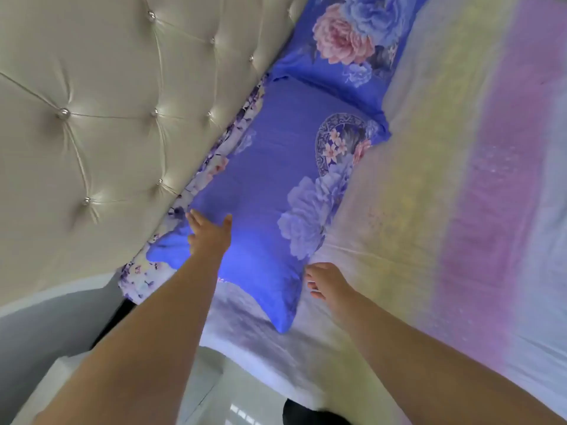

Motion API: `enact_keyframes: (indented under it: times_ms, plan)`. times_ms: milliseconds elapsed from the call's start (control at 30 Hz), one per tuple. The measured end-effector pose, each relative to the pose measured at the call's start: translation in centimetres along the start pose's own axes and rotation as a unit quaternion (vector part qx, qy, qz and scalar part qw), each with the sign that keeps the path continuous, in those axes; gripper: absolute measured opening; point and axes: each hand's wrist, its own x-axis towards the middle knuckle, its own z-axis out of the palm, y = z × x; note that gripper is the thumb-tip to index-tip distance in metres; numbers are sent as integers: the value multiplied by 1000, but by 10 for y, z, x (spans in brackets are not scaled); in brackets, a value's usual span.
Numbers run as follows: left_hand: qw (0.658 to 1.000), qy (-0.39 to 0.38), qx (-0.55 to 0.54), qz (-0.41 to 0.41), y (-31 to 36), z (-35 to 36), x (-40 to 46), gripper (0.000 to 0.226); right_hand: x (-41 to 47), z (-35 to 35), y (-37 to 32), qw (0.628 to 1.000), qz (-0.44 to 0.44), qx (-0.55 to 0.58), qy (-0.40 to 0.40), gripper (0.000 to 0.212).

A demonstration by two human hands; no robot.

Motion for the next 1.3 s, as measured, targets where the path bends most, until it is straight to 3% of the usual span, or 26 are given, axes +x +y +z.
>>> enact_keyframes:
  times_ms: [33,100,167,300,367,500,600,800,833,900,1000,1067,1167,1300]
  plan:
    - [999,-14,1,-40,1,5,10,85,7,0,4,1000,-7,-12,15,20]
    - [994,-15,86,-63,2,13,21,68,24,-8,16,998,11,15,64,18]
    - [988,37,148,-14,4,22,14,44,29,-21,26,994,36,60,81,32]
    - [977,178,5,118,25,49,-36,25,22,-47,27,985,53,138,94,35]
    - [963,186,-83,177,43,59,-70,26,18,-61,27,984,46,133,109,41]
    - [946,111,-205,223,91,76,-156,29,-8,-115,25,984,3,105,145,64]
    - [929,41,-227,290,132,98,-238,15,-39,-170,40,977,-7,172,122,82]
    - [915,-92,-237,313,206,171,-434,20,-128,-330,130,945,15,315,85,120]
    - [909,-106,-239,326,212,183,-457,25,-138,-351,147,934,13,350,66,118]
    - [891,-137,-233,365,230,221,-528,28,-174,-414,192,915,-2,395,80,89]
    - [863,-186,-246,400,258,276,-633,28,-226,-504,252,880,-57,431,189,32]
    - [843,-211,-253,426,274,309,-699,30,-261,-563,289,857,-74,424,282,14]
    - [815,-248,-251,460,298,354,-780,32,-313,-647,336,802,-80,422,414,16]
    - [781,-295,-216,507,323,412,-866,35,-369,-732,389,696,-81,422,576,22]
